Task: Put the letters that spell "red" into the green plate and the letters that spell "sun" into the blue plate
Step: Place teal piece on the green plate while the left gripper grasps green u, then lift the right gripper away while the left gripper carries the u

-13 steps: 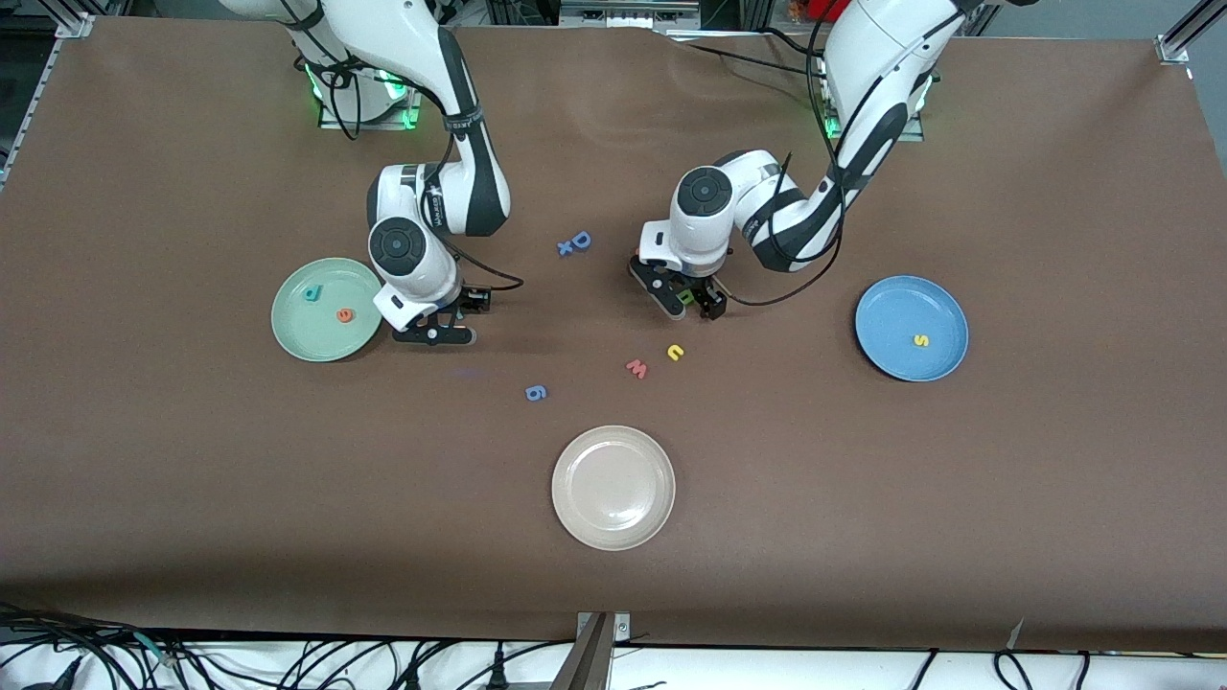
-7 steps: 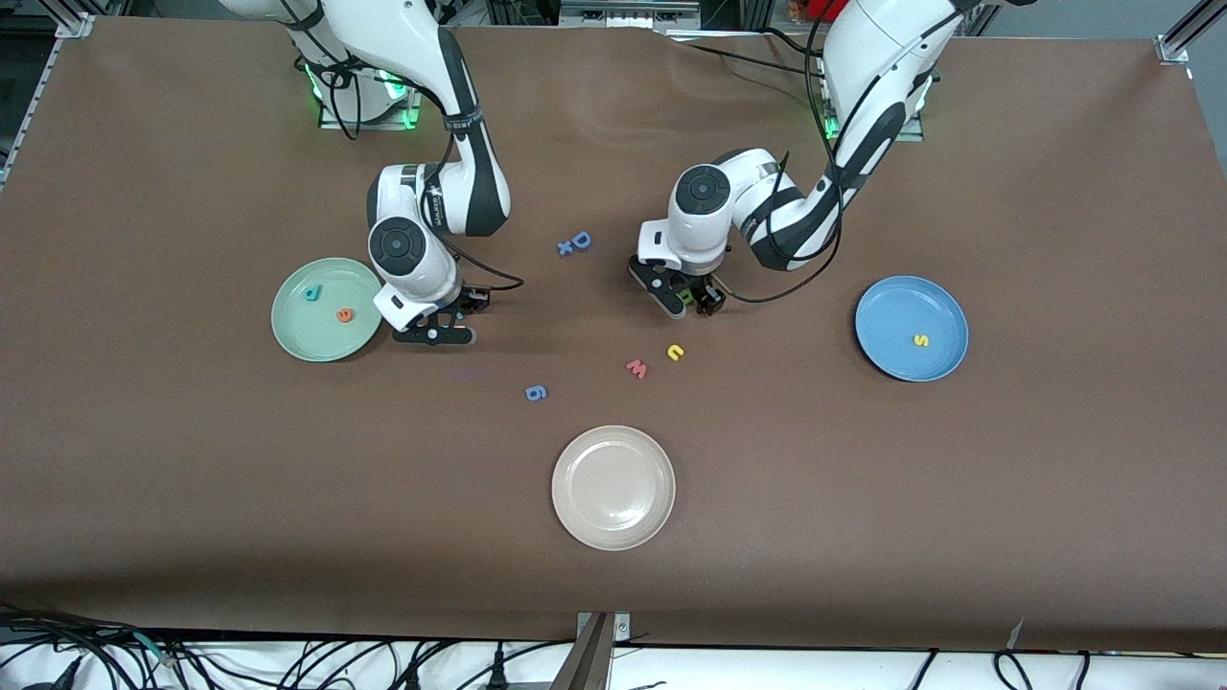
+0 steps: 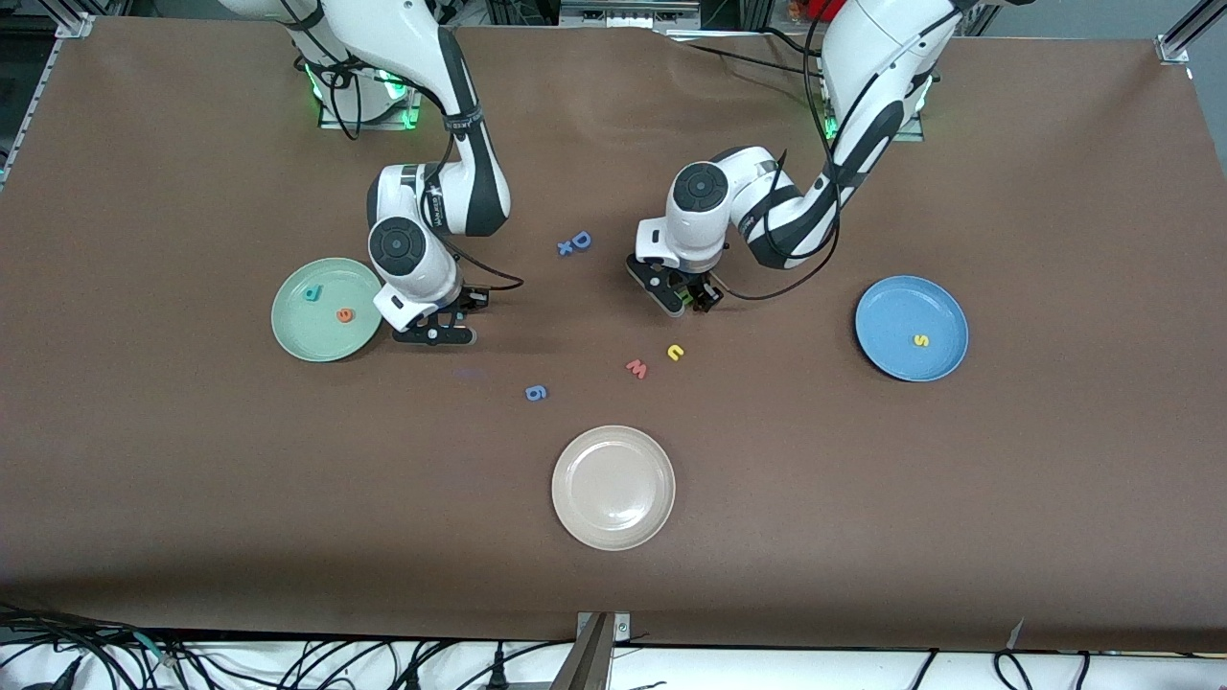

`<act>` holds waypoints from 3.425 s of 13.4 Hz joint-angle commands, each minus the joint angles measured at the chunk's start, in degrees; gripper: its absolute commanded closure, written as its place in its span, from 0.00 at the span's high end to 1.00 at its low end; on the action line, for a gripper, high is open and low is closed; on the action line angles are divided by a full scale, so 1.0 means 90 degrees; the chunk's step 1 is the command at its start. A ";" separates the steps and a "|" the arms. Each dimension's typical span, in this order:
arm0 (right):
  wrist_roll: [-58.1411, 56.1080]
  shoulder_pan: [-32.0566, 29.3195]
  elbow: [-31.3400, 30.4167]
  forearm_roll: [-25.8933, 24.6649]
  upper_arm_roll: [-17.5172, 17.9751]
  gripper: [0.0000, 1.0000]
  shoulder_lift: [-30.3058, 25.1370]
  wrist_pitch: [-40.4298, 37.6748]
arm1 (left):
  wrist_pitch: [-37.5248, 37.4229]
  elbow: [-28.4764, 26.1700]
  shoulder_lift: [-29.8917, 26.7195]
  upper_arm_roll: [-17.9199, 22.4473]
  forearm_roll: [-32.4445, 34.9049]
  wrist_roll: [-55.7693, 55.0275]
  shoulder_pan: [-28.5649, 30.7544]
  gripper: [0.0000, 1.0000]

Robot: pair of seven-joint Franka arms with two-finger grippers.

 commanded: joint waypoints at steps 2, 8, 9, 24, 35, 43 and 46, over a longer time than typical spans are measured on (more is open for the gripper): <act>-0.0193 0.0022 -0.0006 0.0207 -0.0352 0.00 -0.0235 -0.0535 | 0.0029 -0.0110 -0.0112 0.0022 0.0190 -0.0199 -0.0018 0.58; -0.0542 0.0091 0.0033 0.0138 -0.2100 0.00 -0.0754 -0.1991 | 0.0029 -0.0110 -0.0112 0.0022 0.0170 -0.0287 -0.0018 0.45; -0.0738 0.0091 0.0023 0.0119 -0.2364 0.00 -0.0754 -0.2129 | 0.0029 -0.0110 -0.0112 0.0022 0.0170 -0.0296 -0.0018 0.44; -0.0955 0.0003 -0.0309 -0.0194 -0.2728 0.00 0.0076 -0.2511 | 0.0000 -0.0090 -0.0103 0.0022 0.0131 -0.0365 -0.0008 0.21; -0.0926 0.0081 0.0216 -0.0184 -0.3059 0.99 0.0076 -0.3065 | -0.0059 -0.0051 -0.0112 0.0022 0.0112 -0.0628 -0.0008 0.00; -0.0955 -0.0007 0.1818 -0.0194 -0.3830 0.99 0.0076 -0.4629 | -0.1023 0.0796 -0.0142 0.0022 -0.0513 -0.0804 0.0031 0.00; -0.0955 -0.0017 0.2258 -0.0194 -0.4035 0.99 0.0076 -0.5166 | -0.1639 0.1256 -0.0132 0.0060 -0.0678 -0.0804 0.0167 0.00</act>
